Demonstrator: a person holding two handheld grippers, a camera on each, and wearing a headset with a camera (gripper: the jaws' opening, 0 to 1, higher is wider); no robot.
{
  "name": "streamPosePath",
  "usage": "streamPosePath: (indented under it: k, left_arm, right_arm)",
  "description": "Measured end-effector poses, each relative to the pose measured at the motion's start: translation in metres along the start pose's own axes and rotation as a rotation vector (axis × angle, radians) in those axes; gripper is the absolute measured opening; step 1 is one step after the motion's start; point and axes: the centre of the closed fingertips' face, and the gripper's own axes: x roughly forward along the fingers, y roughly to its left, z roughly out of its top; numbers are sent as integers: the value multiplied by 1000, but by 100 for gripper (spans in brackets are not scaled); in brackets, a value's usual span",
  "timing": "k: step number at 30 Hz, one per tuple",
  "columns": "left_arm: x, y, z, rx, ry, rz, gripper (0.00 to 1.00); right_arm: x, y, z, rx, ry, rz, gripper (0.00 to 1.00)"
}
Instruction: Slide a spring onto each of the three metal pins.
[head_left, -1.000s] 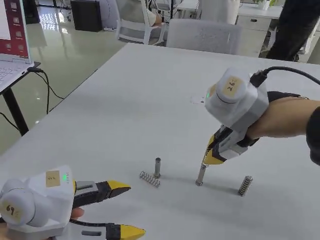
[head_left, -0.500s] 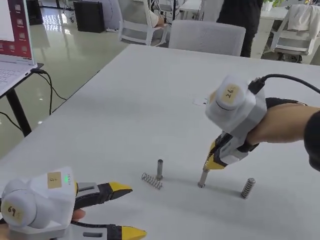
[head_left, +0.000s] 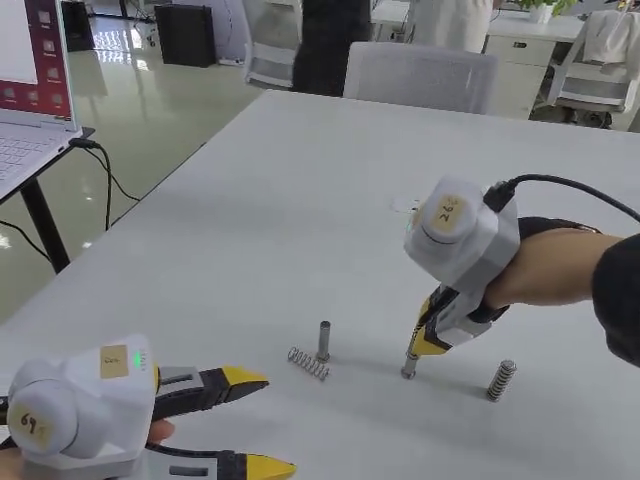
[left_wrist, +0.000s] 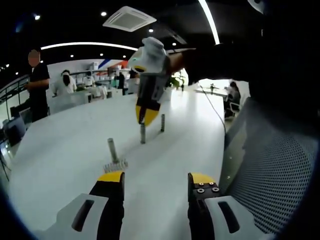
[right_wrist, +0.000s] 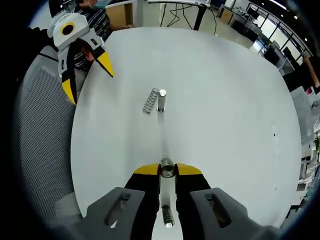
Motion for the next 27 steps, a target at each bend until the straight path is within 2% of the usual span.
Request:
streamPosePath:
  k: [19, 27]
  left_arm:
    - [0, 0, -1, -3, 3, 2, 44]
    - [0, 0, -2, -4, 3, 4, 44]
  right_arm:
    - [27, 6, -7, 12, 36, 11, 8]
    - [31, 7, -8, 12, 44, 12, 9]
